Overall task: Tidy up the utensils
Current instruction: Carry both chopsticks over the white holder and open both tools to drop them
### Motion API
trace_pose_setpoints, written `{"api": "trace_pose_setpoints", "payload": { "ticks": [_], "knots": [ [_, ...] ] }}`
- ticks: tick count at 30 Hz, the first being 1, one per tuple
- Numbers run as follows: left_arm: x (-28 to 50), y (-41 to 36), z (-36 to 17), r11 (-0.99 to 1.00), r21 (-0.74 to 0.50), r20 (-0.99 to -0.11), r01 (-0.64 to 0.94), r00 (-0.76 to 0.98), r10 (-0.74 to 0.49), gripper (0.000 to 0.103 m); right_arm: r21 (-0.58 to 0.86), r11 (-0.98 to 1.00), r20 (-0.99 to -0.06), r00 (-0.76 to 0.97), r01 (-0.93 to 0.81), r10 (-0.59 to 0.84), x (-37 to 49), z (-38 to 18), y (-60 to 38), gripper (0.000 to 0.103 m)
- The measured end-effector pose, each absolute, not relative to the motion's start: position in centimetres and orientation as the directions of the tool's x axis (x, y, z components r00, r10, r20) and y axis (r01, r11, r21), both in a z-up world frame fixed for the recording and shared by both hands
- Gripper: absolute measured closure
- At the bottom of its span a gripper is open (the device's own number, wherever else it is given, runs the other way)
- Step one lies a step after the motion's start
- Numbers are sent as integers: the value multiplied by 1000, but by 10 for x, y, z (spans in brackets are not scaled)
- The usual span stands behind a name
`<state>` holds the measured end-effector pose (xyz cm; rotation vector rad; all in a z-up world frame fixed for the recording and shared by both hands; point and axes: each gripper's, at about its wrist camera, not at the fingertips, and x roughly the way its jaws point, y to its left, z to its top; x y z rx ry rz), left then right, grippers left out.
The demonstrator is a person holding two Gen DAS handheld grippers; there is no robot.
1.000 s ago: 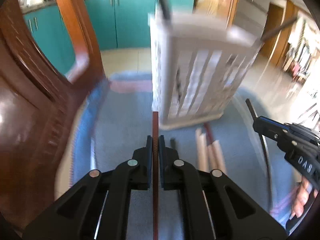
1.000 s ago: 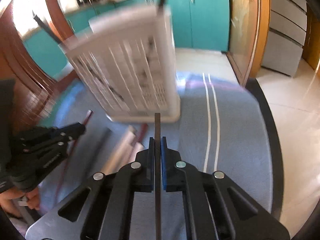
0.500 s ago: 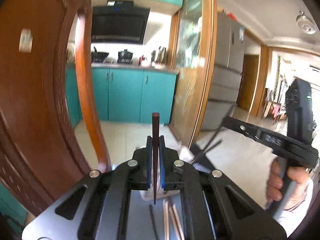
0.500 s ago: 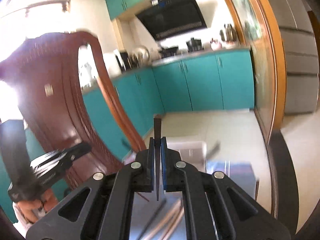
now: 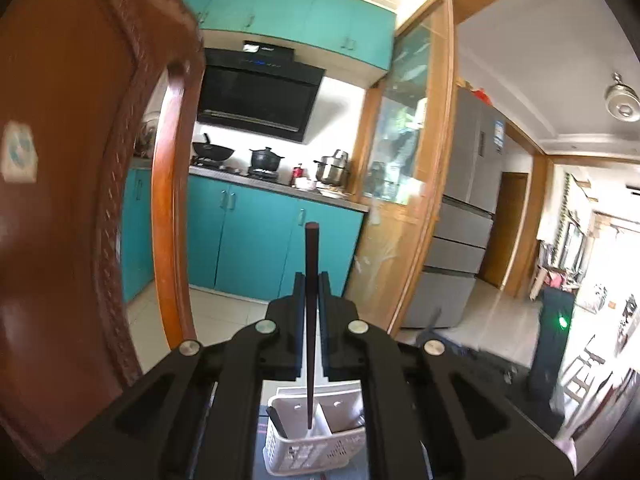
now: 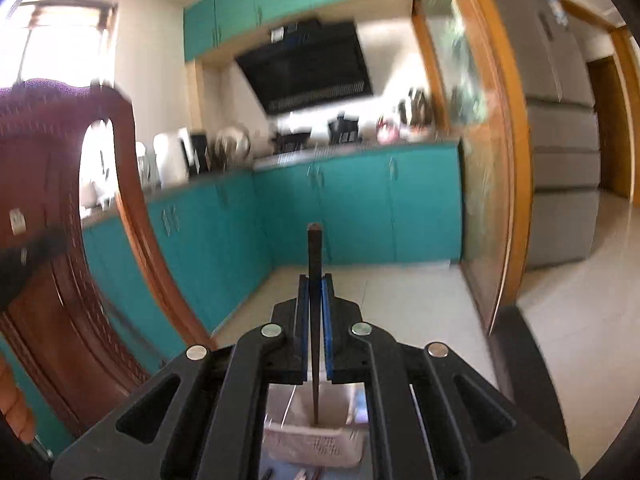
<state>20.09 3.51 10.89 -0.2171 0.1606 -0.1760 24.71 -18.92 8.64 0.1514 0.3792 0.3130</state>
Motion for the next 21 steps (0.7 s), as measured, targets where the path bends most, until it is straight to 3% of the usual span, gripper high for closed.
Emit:
{"api": "trace_pose_setpoints", "payload": {
  "ticks": [5,9,10,12,14,17,19,21],
  "knots": [
    [252,20,63,982,-169,-260,87,957,-130,96,197,941,-392,858,-275,332,246,61,-181,96],
    [260,15,50,983,-157,-305,95,942,-140,96,205,942,-389,861,-265,327,237,58,-186,93],
    [262,15,50,984,-155,-306,92,942,-137,96,204,943,-385,864,-264,326,233,60,-187,91],
    [258,16,50,982,-163,-299,94,944,-140,96,195,946,-367,875,-258,315,227,66,-190,72],
    [254,15,53,981,-165,-291,102,945,-147,88,201,946,-322,895,-254,309,213,77,-198,63],
    [237,16,58,984,-151,-259,96,957,-133,76,202,945,-273,911,-258,308,195,93,-209,58],
    [223,18,60,985,-149,-236,87,964,-121,73,203,947,-243,924,-249,295,177,103,-218,54],
    [207,22,59,986,-153,-211,72,972,-104,73,211,945,-282,910,-251,304,167,104,-223,54]
  ]
}}
